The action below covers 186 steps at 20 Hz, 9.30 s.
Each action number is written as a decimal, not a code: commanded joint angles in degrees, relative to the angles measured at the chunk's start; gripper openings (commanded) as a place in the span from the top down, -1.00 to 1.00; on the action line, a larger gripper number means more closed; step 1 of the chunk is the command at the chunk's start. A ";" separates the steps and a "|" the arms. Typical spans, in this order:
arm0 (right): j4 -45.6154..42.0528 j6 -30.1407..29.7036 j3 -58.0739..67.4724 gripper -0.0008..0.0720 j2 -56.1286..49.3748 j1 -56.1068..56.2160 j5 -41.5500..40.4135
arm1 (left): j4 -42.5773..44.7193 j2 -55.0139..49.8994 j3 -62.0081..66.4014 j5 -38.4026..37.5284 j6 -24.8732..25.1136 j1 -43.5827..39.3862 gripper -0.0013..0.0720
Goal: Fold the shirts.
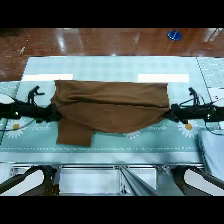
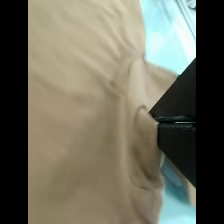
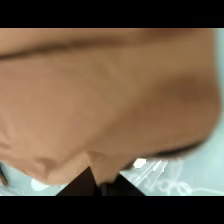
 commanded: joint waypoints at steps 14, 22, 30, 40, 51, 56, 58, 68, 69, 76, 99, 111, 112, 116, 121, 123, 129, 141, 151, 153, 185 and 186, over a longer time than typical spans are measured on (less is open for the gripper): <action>5.62 3.13 30.10 0.90 -20.41 0.68 0.42 | -0.20 -33.94 50.40 -9.66 -12.11 -5.73 0.92; 8.31 2.95 34.21 0.90 -27.76 0.70 -1.75 | -0.37 -43.32 60.98 -10.05 -14.21 -6.95 0.92; 11.08 2.73 36.22 -0.17 -27.76 -2.80 0.48 | 2.78 -43.56 64.52 -20.87 -14.56 -4.72 -0.43; -1.88 8.09 25.55 -0.17 -21.79 -8.15 -7.08 | 6.29 -17.70 53.59 -12.13 -8.33 1.46 -0.42; 7.30 3.02 29.03 0.90 -29.07 5.31 -5.68 | 6.27 -7.02 31.65 5.64 -5.03 -16.96 -0.42; -5.11 4.96 28.28 0.90 -14.29 4.96 -1.03 | 0.76 -9.77 31.63 7.72 -4.94 -22.73 0.92; -9.97 5.70 23.34 0.90 -4.24 4.98 -0.72 | -1.29 -11.13 31.63 9.46 -4.98 -27.02 0.92; -8.33 15.65 5.62 0.90 42.86 6.47 5.97 | -7.15 -28.57 39.50 13.79 -10.54 -55.36 0.92; -8.04 16.52 5.62 0.90 44.76 6.47 7.80 | -9.49 -29.90 39.80 15.12 -10.56 -57.11 0.92; -3.67 18.32 5.62 0.90 49.09 6.47 10.05 | -20.00 -37.27 40.22 15.34 -10.54 -67.52 0.92; 9.94 7.61 40.39 0.90 -17.90 45.83 -14.75 | 1.88 29.83 19.98 0.15 -7.52 -14.97 0.92; 15.32 9.29 55.01 -0.16 -37.22 49.13 -11.67 | 1.20 26.71 1.57 9.66 -7.54 -14.97 0.92; 15.04 9.79 55.01 -0.14 -35.54 46.90 -9.20 | 0.44 25.42 1.57 9.51 -7.52 -14.97 0.92; -5.29 15.61 53.88 -0.14 -20.63 36.52 4.42 | -1.01 24.61 1.55 8.98 -7.50 -14.97 0.92; -41.24 34.27 22.93 -0.14 11.23 29.11 -2.89 | -1.01 24.59 1.51 8.13 -7.28 -14.97 0.92; -36.04 41.86 3.56 -0.15 23.10 27.69 -14.84 | -1.01 24.57 1.51 8.13 -7.30 -14.97 0.92; -6.29 37.27 -21.81 -0.18 22.80 32.85 -33.03 | -1.05 24.30 0.98 7.85 -7.34 -15.72 0.92; 37.46 -1.81 -7.78 -0.13 -8.68 34.03 -26.82 | -1.05 23.63 -0.74 9.57 -7.52 -18.16 0.92; 4.92 8.09 29.83 0.90 -9.05 30.03 -6.01 | -1.01 23.06 -0.76 10.12 -7.28 -18.18 0.92; -3.21 13.62 38.88 0.90 -6.29 27.26 -2.34 | -1.03 23.06 -0.76 10.16 -7.28 -18.18 0.92; -53.09 26.53 22.82 -0.16 29.57 -50.58 38.62 | -6.10 21.05 -0.85 12.50 -2.03 -18.18 0.92; -55.28 26.71 22.82 -0.17 29.57 -48.72 38.12 | -7.34 21.03 -0.85 13.20 -0.37 -18.18 0.92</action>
